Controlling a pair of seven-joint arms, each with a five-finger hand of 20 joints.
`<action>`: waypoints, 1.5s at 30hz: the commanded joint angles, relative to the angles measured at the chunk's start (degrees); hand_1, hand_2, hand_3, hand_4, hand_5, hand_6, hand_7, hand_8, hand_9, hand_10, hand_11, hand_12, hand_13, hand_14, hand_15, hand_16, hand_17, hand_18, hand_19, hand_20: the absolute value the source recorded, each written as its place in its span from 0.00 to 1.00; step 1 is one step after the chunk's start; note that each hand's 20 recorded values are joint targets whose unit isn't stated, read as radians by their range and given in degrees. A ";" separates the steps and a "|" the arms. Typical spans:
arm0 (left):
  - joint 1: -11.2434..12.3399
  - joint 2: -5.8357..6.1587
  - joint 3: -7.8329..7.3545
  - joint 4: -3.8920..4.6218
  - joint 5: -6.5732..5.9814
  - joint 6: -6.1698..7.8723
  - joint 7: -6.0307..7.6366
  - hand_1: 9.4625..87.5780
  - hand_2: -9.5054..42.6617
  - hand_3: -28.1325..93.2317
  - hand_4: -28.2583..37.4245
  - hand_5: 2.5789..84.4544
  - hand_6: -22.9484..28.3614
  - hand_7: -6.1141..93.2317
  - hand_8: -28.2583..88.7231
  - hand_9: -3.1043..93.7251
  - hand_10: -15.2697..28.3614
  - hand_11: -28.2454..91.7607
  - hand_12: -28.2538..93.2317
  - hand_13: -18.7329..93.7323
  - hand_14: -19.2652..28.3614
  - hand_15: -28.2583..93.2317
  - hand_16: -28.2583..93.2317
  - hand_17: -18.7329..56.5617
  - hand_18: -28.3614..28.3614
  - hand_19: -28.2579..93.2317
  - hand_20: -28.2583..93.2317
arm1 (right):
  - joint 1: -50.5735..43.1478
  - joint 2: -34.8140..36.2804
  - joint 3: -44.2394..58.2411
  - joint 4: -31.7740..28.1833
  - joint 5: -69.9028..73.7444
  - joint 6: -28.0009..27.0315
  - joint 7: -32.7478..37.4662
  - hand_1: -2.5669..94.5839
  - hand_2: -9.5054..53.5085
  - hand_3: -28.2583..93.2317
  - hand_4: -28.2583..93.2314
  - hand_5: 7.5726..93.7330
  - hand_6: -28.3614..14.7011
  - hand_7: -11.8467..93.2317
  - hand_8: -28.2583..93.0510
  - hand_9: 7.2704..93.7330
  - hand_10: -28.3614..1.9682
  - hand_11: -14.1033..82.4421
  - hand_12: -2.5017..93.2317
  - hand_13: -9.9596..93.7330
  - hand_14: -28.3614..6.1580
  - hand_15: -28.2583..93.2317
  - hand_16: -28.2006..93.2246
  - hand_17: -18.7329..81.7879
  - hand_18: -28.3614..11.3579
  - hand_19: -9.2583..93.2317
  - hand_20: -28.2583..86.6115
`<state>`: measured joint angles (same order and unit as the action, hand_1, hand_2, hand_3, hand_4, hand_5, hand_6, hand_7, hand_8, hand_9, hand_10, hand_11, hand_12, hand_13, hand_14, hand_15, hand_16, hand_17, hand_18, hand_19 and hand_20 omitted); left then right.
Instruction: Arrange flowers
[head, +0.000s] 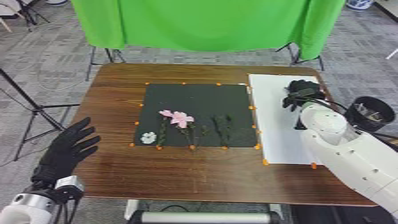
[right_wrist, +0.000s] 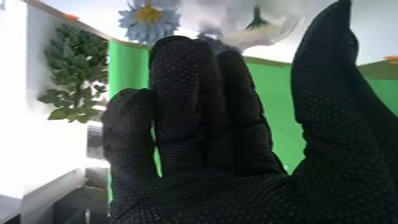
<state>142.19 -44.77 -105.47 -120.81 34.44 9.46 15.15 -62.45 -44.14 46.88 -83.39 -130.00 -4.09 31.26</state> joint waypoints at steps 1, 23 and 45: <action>0.86 0.00 -0.08 -0.37 -0.39 0.47 0.16 0.20 0.16 0.81 0.06 0.28 0.49 0.27 0.15 0.25 0.63 0.41 0.36 0.33 0.75 0.48 0.23 0.12 0.90 0.58 0.29 | 1.96 -0.82 -1.62 2.08 -0.44 -1.07 -1.93 0.34 0.00 0.96 0.00 0.40 0.60 0.48 0.10 0.53 0.55 0.42 0.23 0.68 0.65 0.80 0.41 0.47 0.20 0.93 0.67; 0.45 -0.47 -0.19 -0.45 -0.02 0.31 -0.49 0.19 0.16 0.81 0.06 0.28 0.50 0.27 0.15 0.25 0.63 0.41 0.36 0.33 0.75 0.48 0.22 0.12 0.90 0.58 0.29 | -2.46 -4.96 0.74 -11.05 -4.86 11.35 -15.32 0.53 0.00 0.93 0.00 0.71 0.72 0.60 0.25 0.92 0.82 0.33 0.52 0.85 0.75 0.79 0.46 0.59 0.23 1.00 0.68; -1.19 -0.79 0.56 0.15 0.44 -0.32 -1.68 0.20 0.16 0.81 0.06 0.28 0.50 0.27 0.15 0.25 0.63 0.41 0.36 0.33 0.75 0.48 0.22 0.12 0.90 0.58 0.29 | -2.58 -15.91 -5.34 -13.66 -6.13 0.95 -22.96 0.52 0.00 0.93 0.00 0.69 0.74 0.60 0.25 0.92 0.81 0.32 0.52 0.84 0.76 0.80 0.47 0.59 0.24 1.00 0.68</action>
<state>141.33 -44.80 -105.05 -120.84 34.40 9.51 14.61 -65.86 -58.65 42.94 -99.02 -135.09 -1.35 7.65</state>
